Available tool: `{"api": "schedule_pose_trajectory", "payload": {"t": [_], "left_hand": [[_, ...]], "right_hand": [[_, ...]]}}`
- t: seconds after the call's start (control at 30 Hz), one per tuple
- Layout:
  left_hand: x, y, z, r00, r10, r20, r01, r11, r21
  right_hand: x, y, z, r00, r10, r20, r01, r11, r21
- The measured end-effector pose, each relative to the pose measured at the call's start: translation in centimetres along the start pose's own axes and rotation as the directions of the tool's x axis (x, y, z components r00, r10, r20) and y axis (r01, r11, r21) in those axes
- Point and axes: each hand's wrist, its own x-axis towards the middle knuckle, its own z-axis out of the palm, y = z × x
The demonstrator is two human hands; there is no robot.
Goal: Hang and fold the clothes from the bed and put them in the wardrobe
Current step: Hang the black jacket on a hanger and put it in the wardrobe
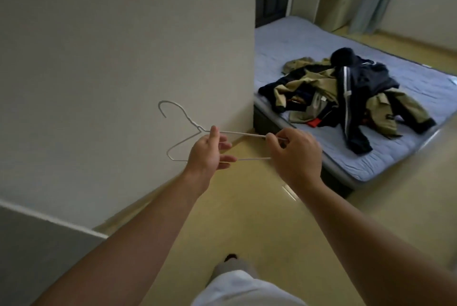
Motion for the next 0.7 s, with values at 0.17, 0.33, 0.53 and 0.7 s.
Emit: {"api": "schedule_pose_trajectory", "payload": {"t": [0.17,0.33,0.53,0.7], "left_hand": [[7.3,1.9,6.8,0.999,0.044,0.014,-0.044,0.999,0.019],[15.5,4.1,15.2,0.992,0.109,0.058,-0.115,0.987,0.116],[24.0,7.5,26.3,0.902,0.312,0.299,-0.388,0.889,0.243],[27.6,9.2,36.6,0.770,0.422,0.478,-0.578,0.778,0.245]], "right_hand": [[4.6,5.9,-2.0,0.989,0.117,-0.085,-0.116,0.993,0.018],[11.4,12.1,-3.6,0.955,0.256,-0.149,-0.264,0.964,-0.035],[18.6,19.5,-6.7,0.881,0.403,-0.248,-0.429,0.902,-0.059],[21.6,25.7,-9.6,0.777,0.555,-0.296,-0.570,0.821,0.043]]}}
